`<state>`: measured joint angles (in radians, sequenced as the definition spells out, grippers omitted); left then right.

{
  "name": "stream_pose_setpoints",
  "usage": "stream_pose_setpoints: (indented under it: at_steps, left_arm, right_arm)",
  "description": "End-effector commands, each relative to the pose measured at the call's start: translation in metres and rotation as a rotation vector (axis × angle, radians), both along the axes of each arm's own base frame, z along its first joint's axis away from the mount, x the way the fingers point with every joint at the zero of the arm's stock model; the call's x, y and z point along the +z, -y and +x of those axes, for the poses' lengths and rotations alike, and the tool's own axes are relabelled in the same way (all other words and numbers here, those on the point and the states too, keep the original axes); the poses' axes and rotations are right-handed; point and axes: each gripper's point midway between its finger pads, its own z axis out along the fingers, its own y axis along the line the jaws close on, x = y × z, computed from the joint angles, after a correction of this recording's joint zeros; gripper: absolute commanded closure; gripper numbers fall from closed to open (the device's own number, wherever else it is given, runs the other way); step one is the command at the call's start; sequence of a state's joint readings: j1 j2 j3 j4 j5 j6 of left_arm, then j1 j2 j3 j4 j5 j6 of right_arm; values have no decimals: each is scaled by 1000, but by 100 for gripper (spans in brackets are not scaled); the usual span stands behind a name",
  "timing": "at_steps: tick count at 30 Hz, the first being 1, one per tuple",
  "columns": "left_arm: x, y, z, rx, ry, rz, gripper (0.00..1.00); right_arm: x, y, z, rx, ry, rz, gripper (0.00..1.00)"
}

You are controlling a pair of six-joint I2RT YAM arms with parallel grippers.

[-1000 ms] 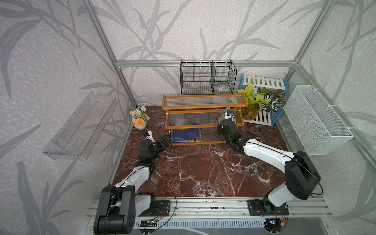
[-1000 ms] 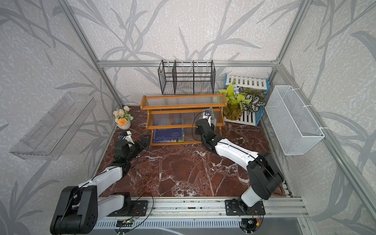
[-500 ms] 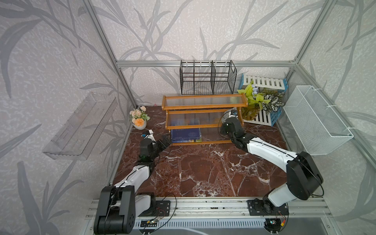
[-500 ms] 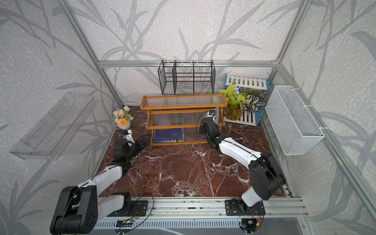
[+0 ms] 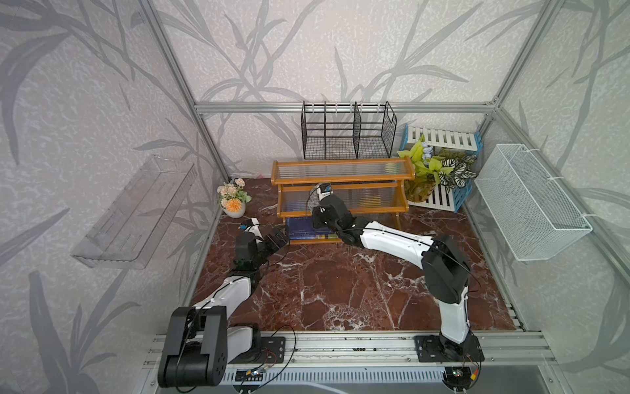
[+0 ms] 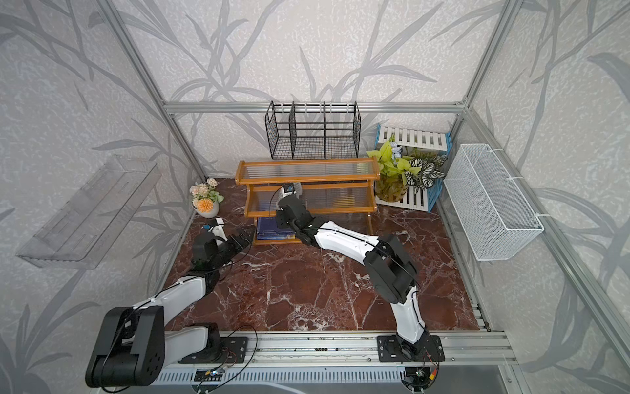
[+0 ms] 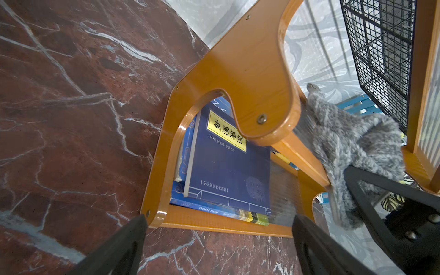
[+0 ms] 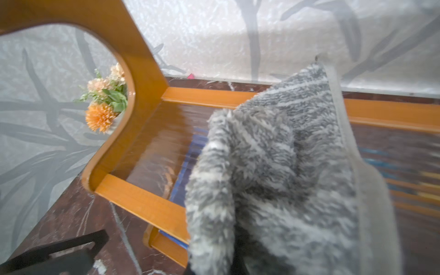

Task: Wipe the bookshelf clean with a cloth
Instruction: Wipe the dust from the shelf.

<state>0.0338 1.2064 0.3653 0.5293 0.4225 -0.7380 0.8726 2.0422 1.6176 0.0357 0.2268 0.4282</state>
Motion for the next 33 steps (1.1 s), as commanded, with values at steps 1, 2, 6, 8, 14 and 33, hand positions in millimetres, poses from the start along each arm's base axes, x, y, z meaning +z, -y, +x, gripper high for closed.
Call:
stream_pose_setpoints:
  at_steps: [1,2,6,8,14,33]
  left_arm:
    - [8,2,4,-12,31,-13,0]
    - [8,2,4,-14,30,-14,0]
    - [6,4,4,-19,28,-20,0]
    - [6,4,4,-21,30,-21,0]
    - [6,4,3,-21,30,-27,0]
    - [9,2,2,-13,35,-20,0]
  right_arm:
    - [-9,-34,-9,98,-30,-15,100]
    - [-10,-41,-7,116,-35,-12,100]
    - [-15,-73,-21,184,-58,-6,100]
    - [-16,-74,-18,177,-58,-12,100]
    - [-12,-34,-3,30,-36,-50,100]
    - [-19,277,15,-606,-81,-109,100]
